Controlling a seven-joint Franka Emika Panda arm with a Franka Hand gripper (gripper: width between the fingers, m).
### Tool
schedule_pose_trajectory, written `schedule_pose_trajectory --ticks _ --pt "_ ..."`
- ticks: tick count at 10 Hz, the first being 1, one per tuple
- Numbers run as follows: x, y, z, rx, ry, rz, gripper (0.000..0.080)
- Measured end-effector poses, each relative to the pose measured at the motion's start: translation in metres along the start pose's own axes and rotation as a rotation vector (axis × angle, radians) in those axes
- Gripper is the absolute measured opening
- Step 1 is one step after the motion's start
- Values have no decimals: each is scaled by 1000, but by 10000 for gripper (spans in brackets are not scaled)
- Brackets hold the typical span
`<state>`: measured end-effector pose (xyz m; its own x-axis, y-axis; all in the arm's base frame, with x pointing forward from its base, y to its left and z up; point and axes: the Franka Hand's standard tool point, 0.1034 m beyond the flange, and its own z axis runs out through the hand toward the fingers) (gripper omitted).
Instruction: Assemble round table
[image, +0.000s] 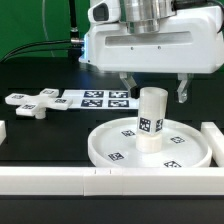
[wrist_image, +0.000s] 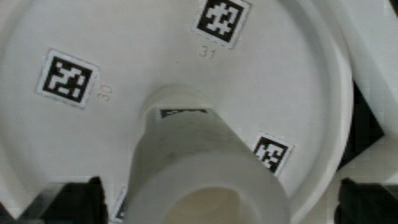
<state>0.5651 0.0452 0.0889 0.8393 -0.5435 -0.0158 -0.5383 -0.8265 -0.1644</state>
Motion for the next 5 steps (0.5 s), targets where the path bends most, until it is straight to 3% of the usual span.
schedule_pose_trajectory --ticks 2,4,5 --pt "0 0 0 -10 0 -142 649" --pt "2 -4 -3 -63 6 -433 649" --pt "3 -5 -4 -68 7 -515 649"
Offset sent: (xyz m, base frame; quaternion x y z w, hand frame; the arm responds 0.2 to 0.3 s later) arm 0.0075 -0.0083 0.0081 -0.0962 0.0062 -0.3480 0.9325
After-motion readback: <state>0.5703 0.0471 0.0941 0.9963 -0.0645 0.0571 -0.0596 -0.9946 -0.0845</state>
